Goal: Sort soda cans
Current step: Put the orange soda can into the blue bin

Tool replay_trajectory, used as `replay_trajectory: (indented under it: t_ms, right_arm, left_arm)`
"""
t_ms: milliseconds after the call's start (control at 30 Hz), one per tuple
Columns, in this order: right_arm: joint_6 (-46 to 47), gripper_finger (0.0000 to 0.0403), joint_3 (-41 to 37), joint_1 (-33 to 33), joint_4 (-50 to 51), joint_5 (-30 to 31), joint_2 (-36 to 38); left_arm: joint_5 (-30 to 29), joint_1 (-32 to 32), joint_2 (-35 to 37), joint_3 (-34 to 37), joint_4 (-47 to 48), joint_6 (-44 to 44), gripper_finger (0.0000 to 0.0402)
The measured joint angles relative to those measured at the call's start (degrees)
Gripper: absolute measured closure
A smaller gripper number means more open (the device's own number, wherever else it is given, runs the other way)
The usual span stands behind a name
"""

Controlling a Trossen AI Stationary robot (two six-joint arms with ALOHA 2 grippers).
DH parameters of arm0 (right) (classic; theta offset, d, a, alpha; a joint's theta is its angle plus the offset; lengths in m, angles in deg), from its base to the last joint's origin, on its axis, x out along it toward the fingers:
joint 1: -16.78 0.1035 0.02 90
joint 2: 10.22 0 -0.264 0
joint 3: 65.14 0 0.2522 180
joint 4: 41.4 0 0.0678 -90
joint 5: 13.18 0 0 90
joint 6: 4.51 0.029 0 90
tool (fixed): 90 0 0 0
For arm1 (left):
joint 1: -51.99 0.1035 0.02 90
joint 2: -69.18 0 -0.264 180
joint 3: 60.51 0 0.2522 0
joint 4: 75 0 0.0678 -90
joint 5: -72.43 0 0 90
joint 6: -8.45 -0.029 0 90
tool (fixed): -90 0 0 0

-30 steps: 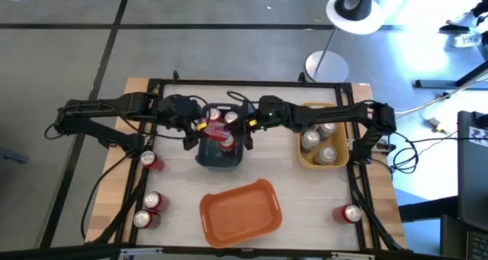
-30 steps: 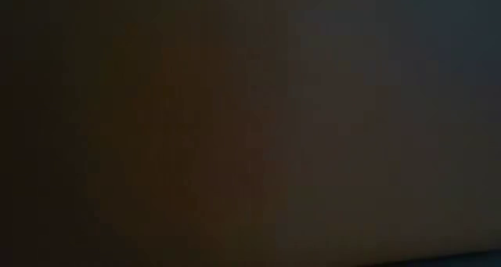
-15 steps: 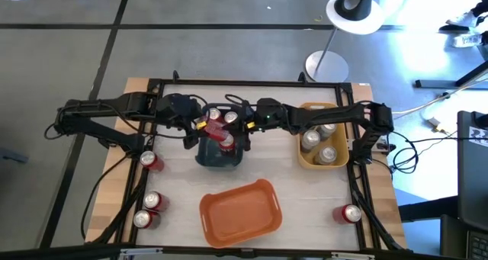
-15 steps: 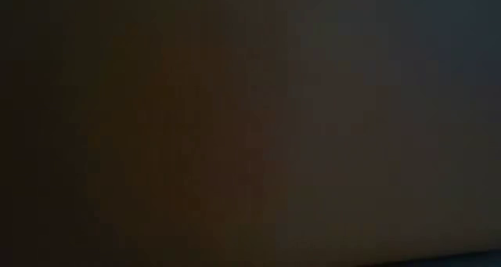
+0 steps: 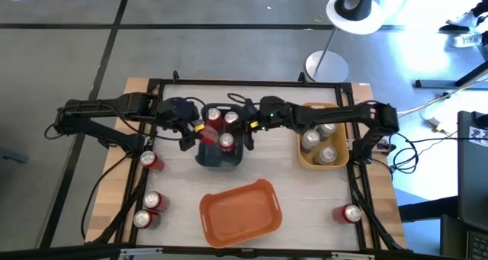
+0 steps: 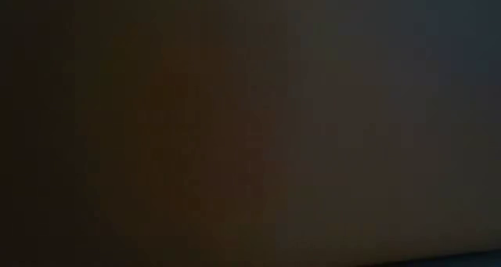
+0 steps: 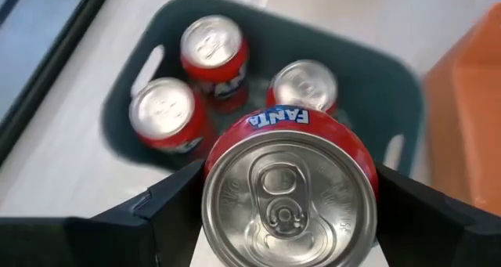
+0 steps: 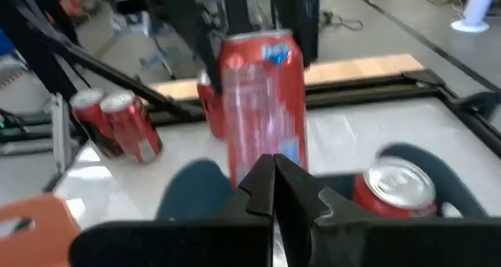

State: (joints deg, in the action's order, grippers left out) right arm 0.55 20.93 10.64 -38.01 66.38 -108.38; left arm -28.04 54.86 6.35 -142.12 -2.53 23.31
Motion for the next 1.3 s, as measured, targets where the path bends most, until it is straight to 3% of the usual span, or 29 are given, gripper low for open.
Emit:
replay_trajectory:
  t_ms: [267, 567, 1300]
  right_arm:
    - [-2.8, 0.0395, 0.0, 0.0, 8.6, 4.5, 4.3]
    - [-3.1, 0.0395, -0.1, 0.1, 12.4, 4.9, 4.2]
    - [-4.1, 0.0395, -0.1, 0.1, 14.5, 4.9, 4.2]
  left_arm:
    - [-2.2, 2.3, -1.8, 4.0, -1.8, -0.7, 0.0109]
    - [-1.9, 3.3, -8.1, 9.2, -7.2, -1.6, 0.0109]
    - [-2.0, 3.3, -18.5, 9.3, -12.0, -4.8, 0.0106]
